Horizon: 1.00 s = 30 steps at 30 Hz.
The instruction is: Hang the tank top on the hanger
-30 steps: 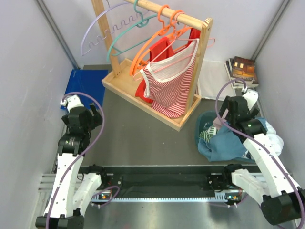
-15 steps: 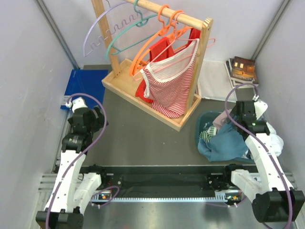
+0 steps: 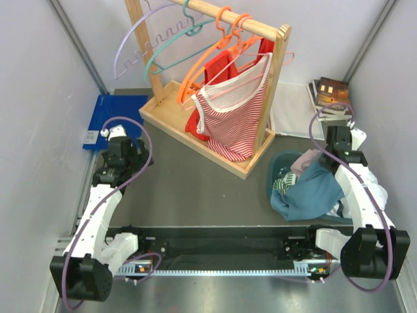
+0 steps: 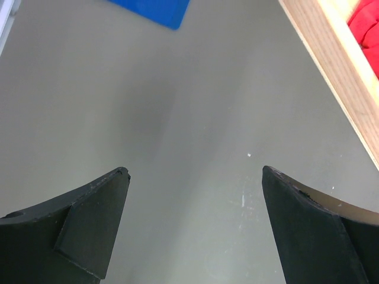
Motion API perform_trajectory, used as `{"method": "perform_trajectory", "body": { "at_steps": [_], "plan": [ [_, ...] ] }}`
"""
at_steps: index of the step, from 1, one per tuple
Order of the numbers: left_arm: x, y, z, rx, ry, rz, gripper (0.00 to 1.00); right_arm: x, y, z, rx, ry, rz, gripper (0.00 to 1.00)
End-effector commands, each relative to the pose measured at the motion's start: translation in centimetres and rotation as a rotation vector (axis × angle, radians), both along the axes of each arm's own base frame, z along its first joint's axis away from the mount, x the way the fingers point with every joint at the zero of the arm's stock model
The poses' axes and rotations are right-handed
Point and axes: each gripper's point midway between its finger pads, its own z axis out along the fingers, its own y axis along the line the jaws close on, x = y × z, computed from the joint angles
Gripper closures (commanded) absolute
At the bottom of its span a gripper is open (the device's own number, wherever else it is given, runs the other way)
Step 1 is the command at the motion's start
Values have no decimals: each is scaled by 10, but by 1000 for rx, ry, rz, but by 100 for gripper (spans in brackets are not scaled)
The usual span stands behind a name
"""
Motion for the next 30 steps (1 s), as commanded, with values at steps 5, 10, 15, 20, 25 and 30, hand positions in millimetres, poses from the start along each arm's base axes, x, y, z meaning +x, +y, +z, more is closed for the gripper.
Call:
{"method": "perform_trajectory", "body": {
  "at_steps": [5,10,15,20,25,30],
  "plan": [
    [34,-5,39,12,-129,-38,1,32,-9,87,-71,-218,45,100],
    [35,-12,41,-3,-136,-59,1,30,-3,107,-78,-261,103,100],
    [30,-15,47,-23,-157,-60,1,17,12,99,-22,-244,161,100],
    [25,-17,48,-38,-161,-61,1,4,41,119,43,-348,263,100],
    [24,-21,50,-61,-173,-67,1,-5,95,140,132,-411,475,100],
    [21,-23,55,-65,-188,-76,1,-17,141,187,193,-529,589,100]
  ]
}}
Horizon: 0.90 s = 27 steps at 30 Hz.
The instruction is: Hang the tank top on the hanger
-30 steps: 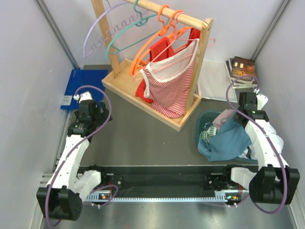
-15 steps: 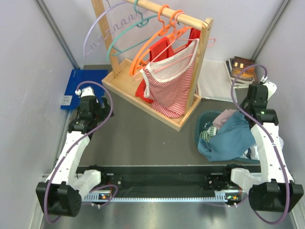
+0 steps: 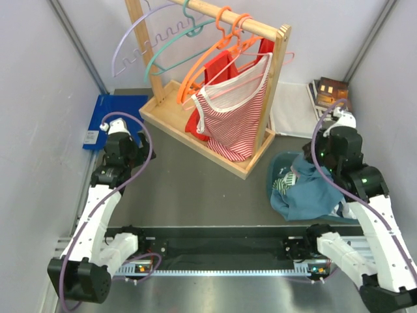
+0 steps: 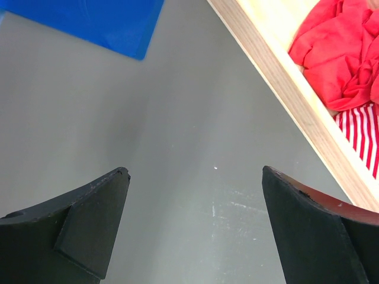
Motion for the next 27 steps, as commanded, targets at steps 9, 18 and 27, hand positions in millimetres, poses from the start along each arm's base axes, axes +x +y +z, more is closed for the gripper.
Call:
{"method": "perform_trajectory", "body": {
  "at_steps": [9,18,27],
  "plan": [
    [-18,-4,40,-41,-100,-8,2,-12,124,171,119,-391,397,100],
    [-40,5,53,-26,-104,32,1,-32,251,241,138,-524,686,100],
    [-56,12,63,-26,-116,71,1,-37,311,281,221,-630,795,100]
  ]
}}
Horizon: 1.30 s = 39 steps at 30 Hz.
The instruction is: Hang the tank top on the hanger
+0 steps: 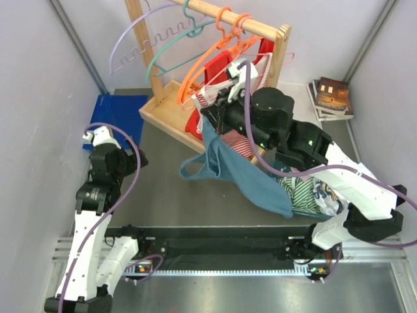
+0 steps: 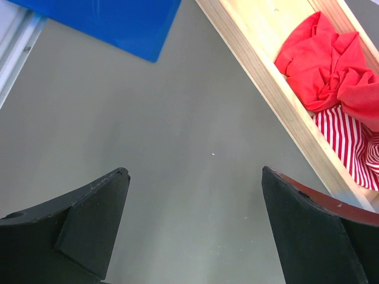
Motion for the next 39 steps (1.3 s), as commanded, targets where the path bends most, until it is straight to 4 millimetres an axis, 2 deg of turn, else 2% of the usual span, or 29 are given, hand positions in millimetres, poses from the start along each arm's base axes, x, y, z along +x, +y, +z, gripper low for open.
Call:
{"method": "perform_trajectory", "body": {
  "at_steps": [1,5,6,8,9,11,13,14,15,16,17,18,19,20,21,23,24,26,29,31,32,33,34,35,36,37,38,39],
  "plan": [
    [-7,5,14,-5,-29,34,1,-11,4,69,174,-121,59,100],
    [-8,5,12,-23,-26,48,1,-10,22,41,124,-78,95,100],
    [-7,4,12,-26,-26,44,1,-8,27,22,97,-48,97,100],
    [-6,0,9,-38,-20,32,1,-9,28,6,79,-26,101,100],
    [-5,-1,7,-38,-10,26,1,-8,33,-15,48,0,101,100],
    [-3,-1,8,-32,-7,19,1,-10,36,-29,22,12,107,100],
    [-2,2,13,-16,-13,29,1,-13,42,-32,-8,10,122,100],
    [-1,4,15,-4,-15,31,1,-12,52,-36,-28,12,131,100],
    [0,5,17,1,-18,38,1,-19,56,-12,-2,-25,151,100],
    [2,5,21,3,-32,37,1,-21,61,-3,8,-44,165,100],
    [3,5,22,2,-33,35,1,-21,75,-3,2,-50,178,100],
    [5,3,22,-2,-32,29,1,-27,76,26,52,-98,195,100],
    [6,2,22,-7,-33,27,1,-29,82,34,65,-114,213,100],
    [7,1,22,-15,-33,28,1,-29,95,33,61,-120,227,100],
    [8,0,21,-20,-31,25,1,-34,94,56,106,-153,241,100],
    [8,0,20,-29,-32,28,1,-37,109,59,118,-165,282,100],
    [7,0,20,-29,-35,29,1,-39,109,72,152,-180,291,100],
    [5,2,19,-25,-35,38,1,-40,113,77,174,-190,299,100],
    [2,3,17,-19,-30,42,1,-39,115,74,164,-194,300,100],
    [-1,3,13,-17,-19,41,1,-37,117,59,124,-183,295,100],
    [-1,4,12,-17,-16,43,1,-36,112,57,116,-185,286,100],
    [-2,4,10,-18,-9,44,1,-33,117,29,51,-165,283,100],
    [-2,4,9,-21,-8,46,1,-30,116,15,16,-159,272,100],
    [-2,3,9,-26,-10,45,1,-30,111,-10,-37,-136,268,100],
    [-2,3,7,-29,-6,45,1,-30,109,-24,-67,-123,261,100],
    [-1,2,6,-35,-6,46,1,-31,96,-25,-71,-119,242,100],
    [0,1,6,-40,-6,43,1,-29,93,-60,-129,-74,231,100],
    [0,-2,4,-47,0,33,1,-29,87,-72,-148,-56,220,100]
  ]
}}
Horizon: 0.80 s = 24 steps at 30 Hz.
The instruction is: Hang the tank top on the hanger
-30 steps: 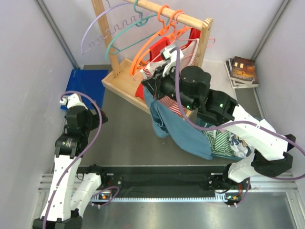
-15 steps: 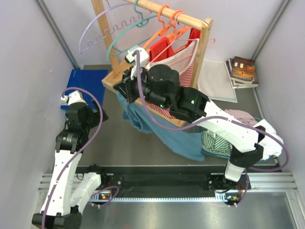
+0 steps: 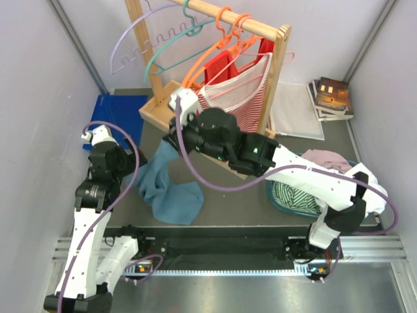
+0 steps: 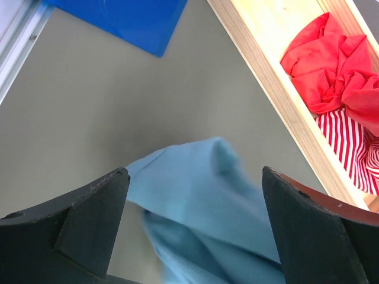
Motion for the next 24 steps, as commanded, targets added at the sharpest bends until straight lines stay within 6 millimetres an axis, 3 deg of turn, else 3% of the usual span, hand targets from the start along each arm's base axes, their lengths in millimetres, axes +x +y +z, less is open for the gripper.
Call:
{"method": "perform_trajectory", "body": {
  "at_steps": [1,2,4,5,7,8,10,14,19,24],
  "plan": [
    [6,-6,1,-34,-22,-8,1,-5,-41,-29,-47,17,-74,100],
    [8,-8,-2,-41,-12,-14,1,-4,-48,-58,-98,54,-96,100],
    [11,-12,-8,-58,3,-29,1,-3,-70,-67,-103,73,-146,100],
    [14,-14,-11,-68,7,-34,1,-2,-78,-92,-149,104,-168,100],
    [18,-21,-18,-97,17,-55,1,-3,-95,-101,-161,116,-207,100],
    [23,-24,-20,-108,15,-62,1,-4,-103,-124,-207,147,-226,100],
    [26,-33,-33,-145,35,-87,2,-4,-116,-138,-231,165,-256,100],
    [34,-47,-67,-189,103,-110,5,-10,-134,-197,-331,242,-291,100],
    [35,-64,-105,-146,213,-115,9,-14,-137,-235,-387,296,-306,100],
    [43,-57,-133,-92,291,-61,10,-15,-125,-245,-380,329,-286,100]
  ]
}}
